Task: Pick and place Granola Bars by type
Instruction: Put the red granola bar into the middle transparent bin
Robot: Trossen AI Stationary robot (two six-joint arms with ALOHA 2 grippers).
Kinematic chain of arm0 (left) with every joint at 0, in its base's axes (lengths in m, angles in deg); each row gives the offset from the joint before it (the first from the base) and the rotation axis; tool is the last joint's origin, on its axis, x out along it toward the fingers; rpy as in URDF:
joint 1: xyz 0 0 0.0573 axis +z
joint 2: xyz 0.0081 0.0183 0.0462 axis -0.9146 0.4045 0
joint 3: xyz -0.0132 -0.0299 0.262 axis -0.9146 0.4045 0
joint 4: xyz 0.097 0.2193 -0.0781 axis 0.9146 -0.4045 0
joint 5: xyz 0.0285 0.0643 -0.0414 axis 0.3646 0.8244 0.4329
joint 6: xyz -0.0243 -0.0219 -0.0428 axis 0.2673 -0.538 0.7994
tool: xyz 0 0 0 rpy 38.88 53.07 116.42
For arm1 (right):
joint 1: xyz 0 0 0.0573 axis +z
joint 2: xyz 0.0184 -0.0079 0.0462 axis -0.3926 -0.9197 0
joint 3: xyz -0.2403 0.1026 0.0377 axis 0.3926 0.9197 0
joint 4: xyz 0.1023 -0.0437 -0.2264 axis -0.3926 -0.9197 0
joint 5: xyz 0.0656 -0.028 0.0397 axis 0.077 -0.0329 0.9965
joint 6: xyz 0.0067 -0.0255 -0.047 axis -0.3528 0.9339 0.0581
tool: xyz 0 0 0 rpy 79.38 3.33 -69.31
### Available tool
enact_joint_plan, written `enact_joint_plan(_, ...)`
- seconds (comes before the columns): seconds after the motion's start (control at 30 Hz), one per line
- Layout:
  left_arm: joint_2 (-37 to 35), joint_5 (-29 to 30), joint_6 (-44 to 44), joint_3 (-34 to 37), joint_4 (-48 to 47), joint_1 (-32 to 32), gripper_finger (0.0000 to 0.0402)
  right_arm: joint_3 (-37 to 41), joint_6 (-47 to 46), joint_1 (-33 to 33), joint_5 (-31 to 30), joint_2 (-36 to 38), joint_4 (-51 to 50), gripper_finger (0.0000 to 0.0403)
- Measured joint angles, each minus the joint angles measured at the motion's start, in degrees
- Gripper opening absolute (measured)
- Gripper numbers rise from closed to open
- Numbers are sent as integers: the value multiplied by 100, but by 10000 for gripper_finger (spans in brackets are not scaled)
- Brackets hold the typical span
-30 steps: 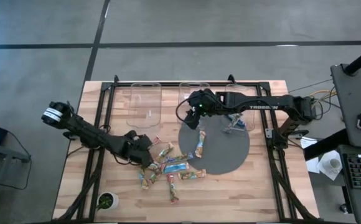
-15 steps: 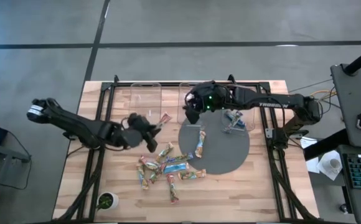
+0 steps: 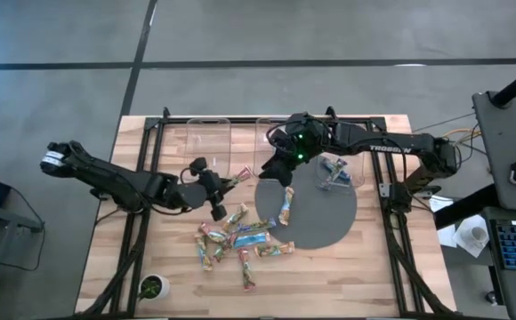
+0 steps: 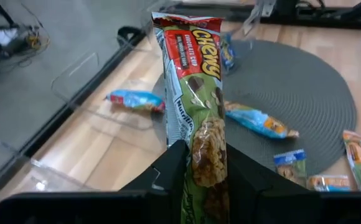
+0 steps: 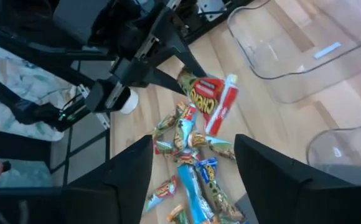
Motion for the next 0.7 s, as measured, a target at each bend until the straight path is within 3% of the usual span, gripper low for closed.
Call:
enact_joint_plan(0.37,499,-425,-611,-228,719,440,69,-2,-149,13,19,-278,340,270)
enact_joint_plan(0.7,779,-483,-772,-557,709,565,69,4,-80,-16,-575,-213,119,258)
